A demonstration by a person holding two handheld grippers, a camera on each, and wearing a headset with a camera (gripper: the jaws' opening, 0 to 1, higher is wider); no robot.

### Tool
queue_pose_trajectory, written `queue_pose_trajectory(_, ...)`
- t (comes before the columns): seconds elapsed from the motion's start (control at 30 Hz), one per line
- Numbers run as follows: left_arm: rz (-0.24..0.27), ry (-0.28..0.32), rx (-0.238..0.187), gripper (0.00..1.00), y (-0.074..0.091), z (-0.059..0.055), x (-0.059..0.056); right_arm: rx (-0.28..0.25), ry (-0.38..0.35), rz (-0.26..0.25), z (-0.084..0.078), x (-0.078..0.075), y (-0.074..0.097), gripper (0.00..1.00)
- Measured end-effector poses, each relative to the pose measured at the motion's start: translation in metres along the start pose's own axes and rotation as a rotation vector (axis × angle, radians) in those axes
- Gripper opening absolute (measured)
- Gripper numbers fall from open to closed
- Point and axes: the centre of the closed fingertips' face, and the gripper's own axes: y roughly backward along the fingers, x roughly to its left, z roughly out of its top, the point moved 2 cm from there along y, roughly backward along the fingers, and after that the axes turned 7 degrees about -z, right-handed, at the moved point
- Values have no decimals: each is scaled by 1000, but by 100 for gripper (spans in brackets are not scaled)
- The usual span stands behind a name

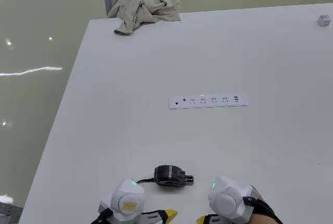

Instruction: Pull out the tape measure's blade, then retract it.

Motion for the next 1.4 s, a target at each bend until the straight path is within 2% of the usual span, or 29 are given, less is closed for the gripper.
queue_pose_trajectory(0.2, -35, -47, 9, 90, -7, 1, 2, -11, 32, 10, 2, -3, -5, 66)
queue_pose_trajectory(0.43, -81, -160, 30, 84, -15, 5, 6, -19, 85, 25, 5, -7, -11, 61)
queue_pose_trajectory(0.73, -112, -224, 64, 84, -22, 8, 14, -16, 129, 35, 5, -13, -20, 57)
queue_pose_trajectory(0.87, -128, -299, 85, 82, -26, 9, 13, -21, 143, 39, 5, -17, -24, 55)
queue_pose_trajectory(0.97, -142, -327, 94, 82, -30, 9, 12, -27, 156, 43, 7, -19, -26, 53)
queue_pose_trajectory(1.03, -154, -346, 100, 82, -32, 10, 11, -37, 167, 36, 8, -22, -28, 50)
queue_pose_trajectory(1.1, -159, -393, 116, 82, -34, 10, 11, -42, 173, 42, 9, -24, -29, 46)
queue_pose_trajectory(1.4, -184, -546, 162, 78, -42, 18, 14, -41, 207, 78, 9, -25, -39, 47)
